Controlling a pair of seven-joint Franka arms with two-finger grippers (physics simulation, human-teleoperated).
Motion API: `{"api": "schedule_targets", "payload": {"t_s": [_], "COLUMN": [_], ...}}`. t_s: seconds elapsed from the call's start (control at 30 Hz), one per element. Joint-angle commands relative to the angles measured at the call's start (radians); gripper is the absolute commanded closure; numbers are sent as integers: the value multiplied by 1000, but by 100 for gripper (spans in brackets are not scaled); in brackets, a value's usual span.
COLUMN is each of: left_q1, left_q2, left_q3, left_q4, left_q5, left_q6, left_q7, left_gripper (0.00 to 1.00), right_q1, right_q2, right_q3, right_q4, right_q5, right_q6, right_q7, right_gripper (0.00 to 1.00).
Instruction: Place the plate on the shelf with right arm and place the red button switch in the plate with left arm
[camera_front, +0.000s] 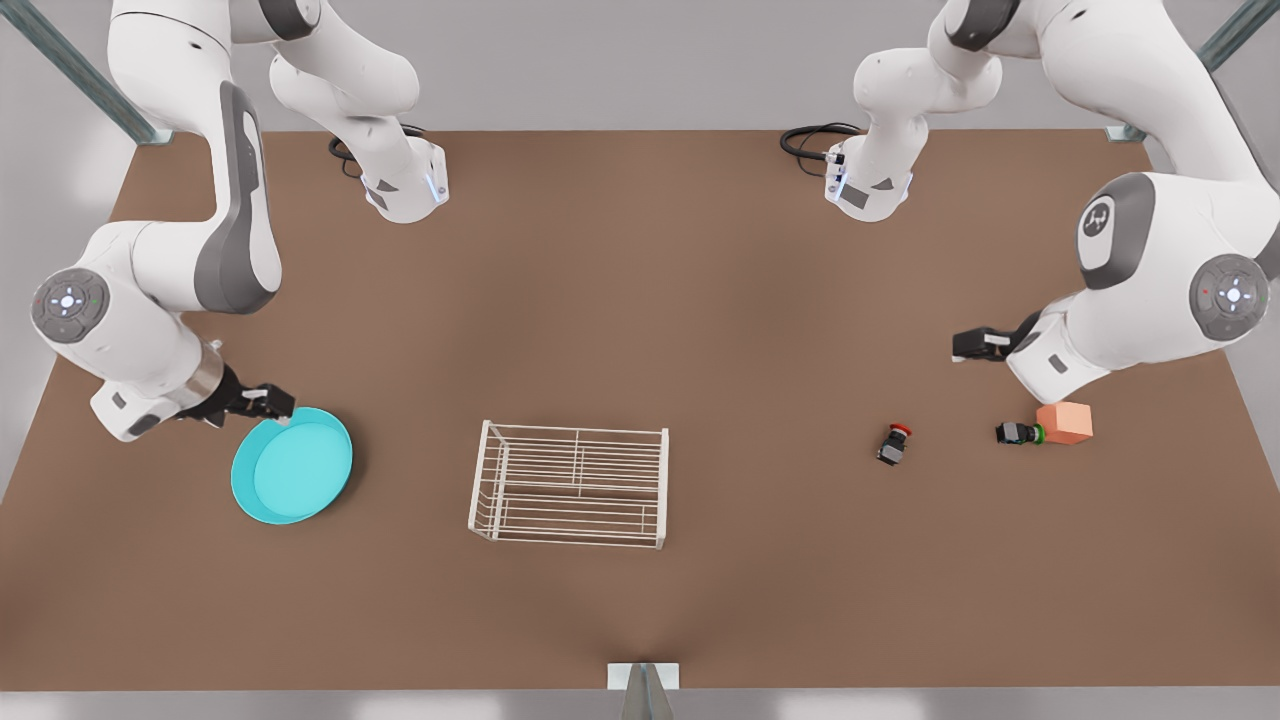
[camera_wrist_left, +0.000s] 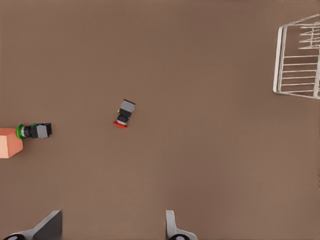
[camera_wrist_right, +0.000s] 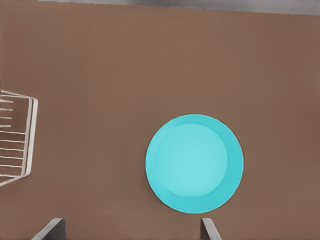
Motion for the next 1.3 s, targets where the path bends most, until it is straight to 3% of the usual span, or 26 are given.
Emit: {"api": "schedule_targets", "payload": {"t_s": [0.0, 0.3, 0.33, 0.4, 0.43, 0.7, 0.83, 0.97, 1.27], "left_q1": [-8, 43, 43, 38, 38, 38, 38, 38, 38], "left_q2": [1, -10, -12, -12, -12, -15, -15, -15, -15], "left_q3": [-2, 3, 3, -3, -3, -2, -2, -2, -3], "left_q4": [-4, -90, -98, -98, -98, -103, -103, -103, -103], "left_q5": [21, 7, 9, 7, 7, 7, 7, 7, 9], "left_q6": [54, 7, 8, 16, 16, 17, 17, 19, 19], "left_q7": [-108, -120, -122, -123, -125, -123, -123, -123, -123], "left_gripper": [0, 0, 0, 0, 0, 0, 0, 0, 0], "right_q1": [0, -204, -226, -444, -476, -522, -553, -603, -623], "right_q2": [0, 176, 202, 257, 299, 474, 581, 604, 684], "right_q3": [2, -2, 46, 285, 318, 316, 321, 347, 336], "right_q4": [1, 37, 40, 43, 50, 225, 334, 308, 302], "right_q5": [-3, 174, 71, -33, -70, -136, -63, 28, -9], "right_q6": [108, 65, 60, 59, 59, 65, 22, 45, 57], "right_q7": [-23, -302, -308, -305, -314, -463, -543, -555, -595], "right_gripper": [0, 0, 0, 0, 0, 0, 0, 0, 3]}}
